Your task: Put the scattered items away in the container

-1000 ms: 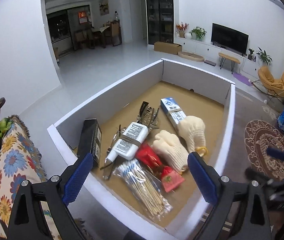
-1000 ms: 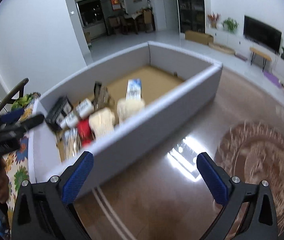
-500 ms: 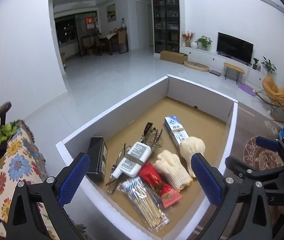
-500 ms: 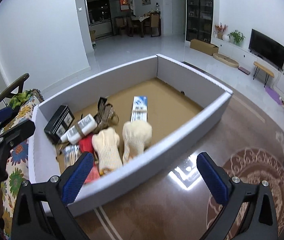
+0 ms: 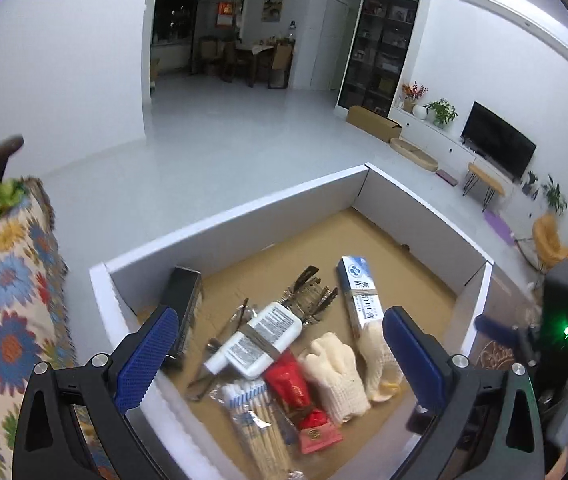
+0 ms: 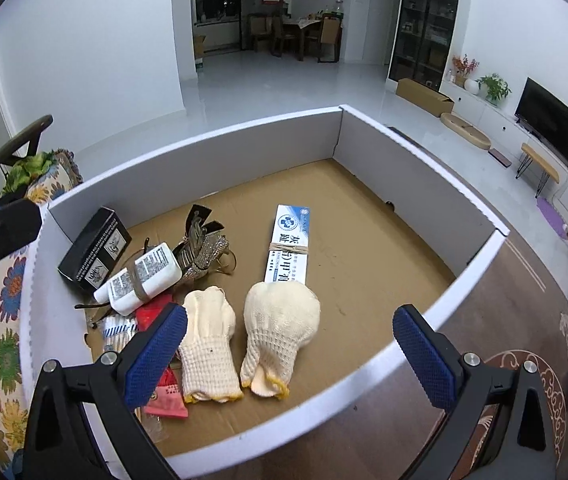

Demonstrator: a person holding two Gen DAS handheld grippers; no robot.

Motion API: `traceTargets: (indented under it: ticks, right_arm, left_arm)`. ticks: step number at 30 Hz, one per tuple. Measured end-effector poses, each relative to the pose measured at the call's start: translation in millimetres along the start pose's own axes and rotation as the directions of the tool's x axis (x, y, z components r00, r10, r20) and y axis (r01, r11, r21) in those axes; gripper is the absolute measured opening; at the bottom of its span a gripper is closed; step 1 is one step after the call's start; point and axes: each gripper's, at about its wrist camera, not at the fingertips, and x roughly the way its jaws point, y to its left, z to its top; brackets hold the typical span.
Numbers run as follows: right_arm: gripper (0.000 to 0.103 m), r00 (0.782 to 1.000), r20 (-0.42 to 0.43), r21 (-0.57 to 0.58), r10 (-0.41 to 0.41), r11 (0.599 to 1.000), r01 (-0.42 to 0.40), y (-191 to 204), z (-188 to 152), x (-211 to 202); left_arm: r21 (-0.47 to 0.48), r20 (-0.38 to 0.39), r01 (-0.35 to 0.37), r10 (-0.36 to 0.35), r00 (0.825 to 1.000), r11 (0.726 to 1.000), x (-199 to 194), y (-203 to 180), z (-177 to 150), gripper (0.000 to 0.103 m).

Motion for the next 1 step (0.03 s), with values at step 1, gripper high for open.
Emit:
traceTargets:
  ticks: [1]
  right_arm:
    - [0.103,1.0,-0.004,-0.005,0.0,1.0,0.0,1.9,-0.3,3.8]
  left_arm:
    - [0.005,0.006,-0.014,0.014,1.0,1.0,1.8,-0.8,-0.4,0.103]
